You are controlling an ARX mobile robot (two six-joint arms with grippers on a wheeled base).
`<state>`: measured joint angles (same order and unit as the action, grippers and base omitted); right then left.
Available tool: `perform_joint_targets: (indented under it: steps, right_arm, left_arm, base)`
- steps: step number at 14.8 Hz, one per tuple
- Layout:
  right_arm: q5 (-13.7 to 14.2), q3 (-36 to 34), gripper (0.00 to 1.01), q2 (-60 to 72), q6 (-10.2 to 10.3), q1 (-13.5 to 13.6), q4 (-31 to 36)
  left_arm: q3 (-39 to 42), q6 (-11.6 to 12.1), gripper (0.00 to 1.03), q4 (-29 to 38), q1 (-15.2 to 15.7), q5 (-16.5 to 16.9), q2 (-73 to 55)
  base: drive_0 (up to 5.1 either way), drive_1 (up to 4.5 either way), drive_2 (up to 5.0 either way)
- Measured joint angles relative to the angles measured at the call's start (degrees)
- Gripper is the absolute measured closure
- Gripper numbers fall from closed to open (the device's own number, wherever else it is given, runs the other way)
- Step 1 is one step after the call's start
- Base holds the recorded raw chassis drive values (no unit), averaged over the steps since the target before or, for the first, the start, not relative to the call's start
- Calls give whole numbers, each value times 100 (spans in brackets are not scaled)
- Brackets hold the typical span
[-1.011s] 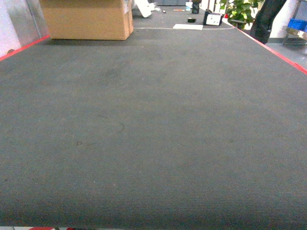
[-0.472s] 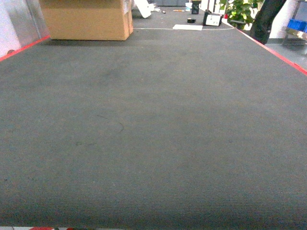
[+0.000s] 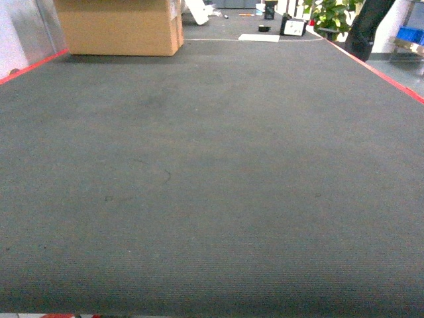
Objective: Sort blue parts and orange caps into right shelf containers
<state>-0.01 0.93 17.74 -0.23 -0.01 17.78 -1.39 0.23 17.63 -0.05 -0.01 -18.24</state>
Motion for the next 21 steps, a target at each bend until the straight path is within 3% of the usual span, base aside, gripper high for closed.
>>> perform_joint_targets:
  steps: [8, 9, 10, 21]
  right_arm:
    - [0, -20, 56, -890, 20, 0, -960]
    - [-22, -17, 56, -1338, 22, 0, -1668]
    - [-4, -17, 56, -1731, 22, 0, -1801]
    - [-4, -17, 56, -1746, 20, 0, -1812]
  left_arm:
    - [57, 0, 59, -772, 0, 0, 839]
    - [50, 0, 59, -1117, 0, -2, 1082]
    - [52, 0, 59, -1875, 0, 0, 1591]
    - [52, -2, 59, -1805, 7, -4, 1764]
  base:
    - [0, 0, 0]
    - [0, 0, 0]
    - [0, 0, 0]
    - [-14, -14, -14]
